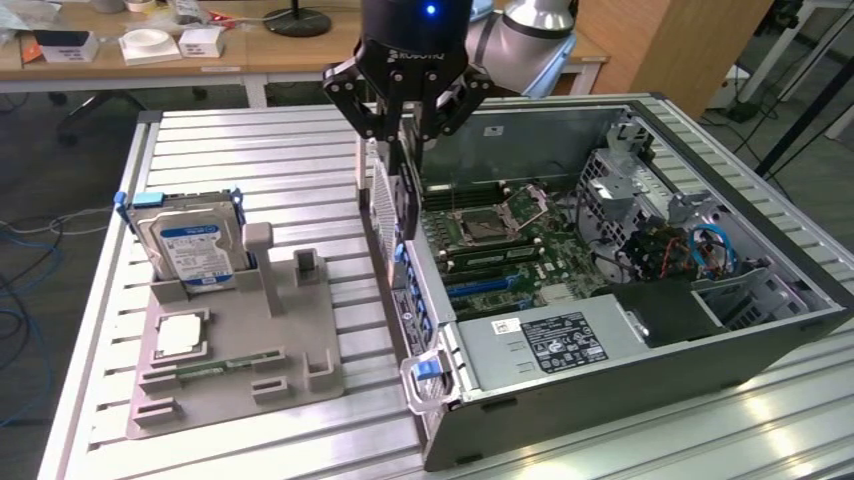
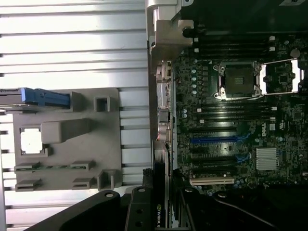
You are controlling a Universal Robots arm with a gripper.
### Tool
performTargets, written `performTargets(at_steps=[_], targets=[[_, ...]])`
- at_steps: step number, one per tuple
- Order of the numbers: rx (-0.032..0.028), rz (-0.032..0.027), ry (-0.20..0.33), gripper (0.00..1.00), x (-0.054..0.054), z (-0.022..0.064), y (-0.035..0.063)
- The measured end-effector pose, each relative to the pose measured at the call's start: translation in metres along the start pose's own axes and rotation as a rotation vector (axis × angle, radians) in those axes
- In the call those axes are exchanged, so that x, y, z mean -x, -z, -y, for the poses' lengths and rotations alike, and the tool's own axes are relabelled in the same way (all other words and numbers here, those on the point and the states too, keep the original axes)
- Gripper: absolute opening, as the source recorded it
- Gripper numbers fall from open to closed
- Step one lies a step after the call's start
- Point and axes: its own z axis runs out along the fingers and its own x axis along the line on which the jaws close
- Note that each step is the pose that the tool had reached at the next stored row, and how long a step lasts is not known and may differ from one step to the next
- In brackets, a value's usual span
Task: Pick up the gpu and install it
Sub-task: 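Pick up the gpu and move the gpu toward the slot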
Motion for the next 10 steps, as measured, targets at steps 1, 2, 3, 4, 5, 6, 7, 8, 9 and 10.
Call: performTargets(at_steps=[1, 2, 3, 4, 5, 6, 7, 8, 9, 10], targets=[[0.0004, 0.0000, 0.000, 0.26, 0.0002, 0.0000, 0.0000], [0.0008, -0.0001, 0.000, 0.26, 0.0005, 0.0000, 0.0000], [0.0009, -0.0001, 0.000, 0.26, 0.0009, 0.0000, 0.0000], [0.0011, -0.0001, 0.000, 0.26, 0.0015, -0.0001, -0.0001], [0.0012, -0.0001, 0.000, 0.26, 0.0021, -0.0001, 0.0000], [0.0012, 0.0000, 0.000, 0.26, 0.0022, -0.0001, -0.0001], [0.0011, -0.0001, 0.000, 0.26, 0.0022, -0.0001, 0.0000], [0.0011, -0.0001, 0.000, 0.26, 0.0022, -0.0001, 0.0000], [0.0011, -0.0001, 0.001, 0.26, 0.0022, -0.0001, 0.0000], [0.0011, -0.0002, 0.003, 0.26, 0.0022, -0.0001, 0.0000]])
